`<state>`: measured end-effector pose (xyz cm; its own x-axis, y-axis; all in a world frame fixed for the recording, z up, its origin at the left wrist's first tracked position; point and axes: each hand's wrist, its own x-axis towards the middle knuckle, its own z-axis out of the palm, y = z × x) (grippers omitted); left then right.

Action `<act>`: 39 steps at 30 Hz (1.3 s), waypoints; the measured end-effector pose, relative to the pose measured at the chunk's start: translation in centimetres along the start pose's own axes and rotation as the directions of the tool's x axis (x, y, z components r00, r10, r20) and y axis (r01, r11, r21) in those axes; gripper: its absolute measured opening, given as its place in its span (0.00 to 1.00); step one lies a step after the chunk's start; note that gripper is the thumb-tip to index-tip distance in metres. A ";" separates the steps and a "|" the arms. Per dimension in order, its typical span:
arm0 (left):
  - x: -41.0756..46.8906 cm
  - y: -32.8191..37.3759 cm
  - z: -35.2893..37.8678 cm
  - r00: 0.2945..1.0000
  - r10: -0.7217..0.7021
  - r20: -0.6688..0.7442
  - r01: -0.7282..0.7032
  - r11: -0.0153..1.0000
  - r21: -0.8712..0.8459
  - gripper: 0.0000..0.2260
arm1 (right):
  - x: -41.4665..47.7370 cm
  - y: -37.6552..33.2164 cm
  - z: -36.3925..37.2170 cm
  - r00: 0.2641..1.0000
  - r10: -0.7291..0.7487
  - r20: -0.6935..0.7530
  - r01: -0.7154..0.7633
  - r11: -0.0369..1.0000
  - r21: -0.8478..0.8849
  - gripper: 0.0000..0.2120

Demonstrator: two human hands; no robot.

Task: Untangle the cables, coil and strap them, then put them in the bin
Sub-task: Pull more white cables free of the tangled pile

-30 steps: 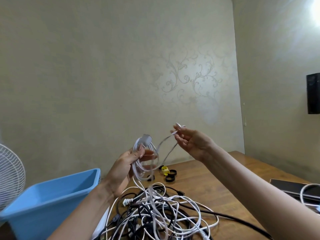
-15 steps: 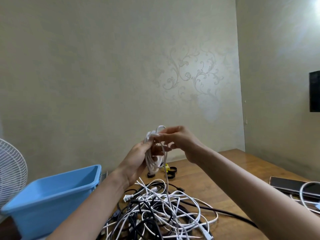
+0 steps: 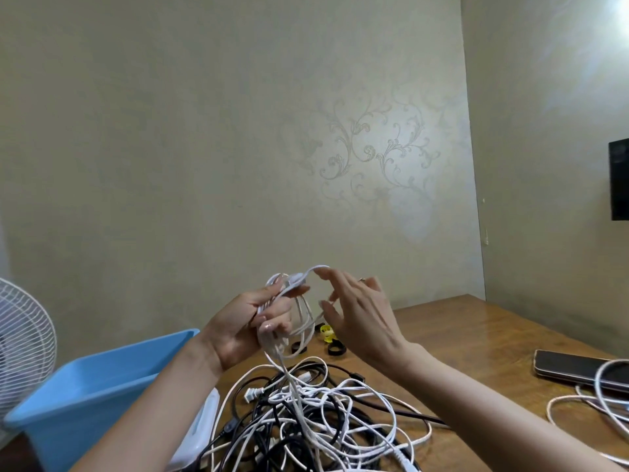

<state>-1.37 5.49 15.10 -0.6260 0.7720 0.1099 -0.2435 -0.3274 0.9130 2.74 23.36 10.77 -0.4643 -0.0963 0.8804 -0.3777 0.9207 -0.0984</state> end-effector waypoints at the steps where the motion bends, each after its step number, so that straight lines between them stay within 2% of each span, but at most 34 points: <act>1: -0.1 -0.1 -0.3 0.996 -0.047 0.074 0.050 0.998 -0.038 0.17 | 0.0 -0.2 0.1 1.000 -0.005 0.030 0.006 1.000 -0.007 0.23; 3: -0.2 -0.2 -0.5 0.961 -0.094 0.262 0.134 0.981 -0.139 0.16 | 0.0 -0.5 0.3 0.993 0.018 0.115 -0.028 0.996 0.089 0.26; 4: -0.4 -0.2 -0.5 0.959 -0.070 0.276 0.111 0.984 -0.137 0.16 | -0.1 -0.6 0.2 0.983 0.046 0.176 -0.087 0.968 0.234 0.24; 5: -0.5 -0.2 -0.6 0.958 -0.047 0.282 0.087 0.988 -0.131 0.16 | -0.1 -0.7 -0.1 0.972 0.093 0.216 -0.177 0.892 0.415 0.21; 7: -0.7 -0.2 -0.6 0.932 -0.047 0.359 0.107 0.983 -0.150 0.16 | -0.1 -0.9 -0.6 0.948 0.281 0.149 -0.302 0.643 0.704 0.16; 8: -0.6 -0.2 -0.6 0.914 -0.044 0.403 0.116 0.981 -0.154 0.17 | 0.0 -0.9 -0.6 0.912 0.387 0.135 -0.348 0.556 0.755 0.20; 9: -0.6 -0.3 -0.4 0.905 -0.043 0.424 0.120 0.980 -0.157 0.16 | 0.1 -0.9 -0.7 0.872 0.446 0.202 -0.421 0.471 0.775 0.27; 10: -0.4 -0.4 -0.3 0.895 -0.046 0.443 0.128 0.979 -0.158 0.17 | 0.4 -0.9 -0.8 0.834 0.432 0.344 -0.512 0.369 0.776 0.31; 11: -0.2 -0.4 -0.2 0.894 -0.053 0.444 0.135 0.979 -0.154 0.17 | 0.7 -1.0 -0.8 0.793 0.343 0.503 -0.594 0.256 0.763 0.31; 12: 0.1 -0.4 -0.2 0.896 -0.049 0.442 0.128 0.980 -0.151 0.17 | 0.8 -1.0 -0.7 0.747 0.211 0.631 -0.662 0.142 0.736 0.28; 13: 0.3 -0.3 -0.1 0.897 -0.041 0.440 0.119 0.981 -0.153 0.18 | 0.8 -1.0 -0.6 0.710 0.114 0.695 -0.703 0.057 0.709 0.22; 15: 0.5 0.0 0.1 0.923 -0.040 0.383 0.101 0.985 -0.140 0.18 | 0.8 -0.8 -0.8 0.710 0.099 0.697 -0.700 -0.010 0.714 0.14; 17: 0.6 0.4 -0.1 0.987 -0.003 0.162 0.004 1.000 -0.008 0.19 | 0.8 -0.2 -0.6 0.734 0.160 0.660 -0.661 -0.052 0.748 0.10; 19: 0.7 0.0 0.0 0.996 0.088 -0.026 -0.082 0.983 0.163 0.22 | 0.9 -0.2 -0.5 0.716 0.195 0.670 -0.640 -0.197 0.742 0.11; 21: 1.0 -0.4 0.3 0.988 0.143 -0.060 -0.126 0.966 0.226 0.23 | 0.9 -0.5 -0.3 0.708 0.204 0.676 -0.596 -0.341 0.727 0.11; 22: 1.1 -0.4 0.5 0.986 0.161 -0.050 -0.146 0.962 0.230 0.23 | 1.0 -0.6 -0.3 0.727 0.192 0.659 -0.569 -0.367 0.736 0.11; 23: 1.1 -0.2 0.8 0.982 0.185 -0.042 -0.170 0.958 0.232 0.24 | 1.0 -0.8 -0.3 0.760 0.155 0.631 -0.548 -0.367 0.751 0.14; 24: 1.1 0.0 1.0 0.974 0.221 -0.051 -0.203 0.951 0.234 0.25 | 0.9 -0.7 -0.3 0.795 0.087 0.600 -0.544 -0.333 0.770 0.24; 26: 1.0 0.8 1.8 0.939 0.328 -0.103 -0.297 0.925 0.236 0.24 | 0.2 -0.6 0.1 0.804 -0.025 0.594 -0.589 -0.161 0.792 0.41; 27: 0.9 1.2 2.2 0.912 0.386 -0.137 -0.349 0.908 0.233 0.22 | -0.5 -0.8 0.3 0.773 -0.059 0.632 -0.634 -0.027 0.773 0.44; 28: 1.0 1.6 2.6 0.882 0.438 -0.171 -0.397 0.889 0.228 0.19 | -1.2 -1.2 0.5 0.731 -0.073 0.678 -0.670 0.112 0.734 0.43; 29: 0.9 2.0 2.9 0.854 0.481 -0.199 -0.439 0.871 0.221 0.17 | -1.8 -1.6 0.7 0.700 -0.083 0.710 -0.681 0.223 0.697 0.36; 30: 0.9 2.4 3.1 0.832 0.512 -0.214 -0.472 0.855 0.214 0.16 | -2.4 -1.8 0.9 0.689 -0.099 0.718 -0.674 0.276 0.685 0.27; 32: 0.6 3.2 3.2 0.807 0.546 -0.225 -0.516 0.837 0.183 0.16 | -3.3 -1.6 1.0 0.716 -0.096 0.691 -0.650 0.269 0.711 0.10; 33: 0.3 3.7 3.1 0.799 0.559 -0.221 -0.534 0.829 0.166 0.17 | -3.4 -1.3 0.7 0.736 -0.076 0.673 -0.637 0.259 0.726 0.06; 36: -1.2 5.5 2.4 0.750 0.618 -0.236 -0.592 0.786 0.177 0.19 | -3.1 0.2 -1.0 0.772 0.016 0.636 -0.617 0.262 0.742 0.06; 39: -2.6 7.1 1.5 0.681 0.682 -0.268 -0.638 0.732 0.240 0.22 | -2.1 2.2 -2.5 0.778 0.094 0.621 -0.611 0.344 0.713 0.07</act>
<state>-0.38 1.98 21.91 -0.7907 0.1563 0.5920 0.3994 -0.6012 0.6921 4.94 26.50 9.88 -0.8945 -0.2231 0.3875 -0.4173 0.1055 -0.9026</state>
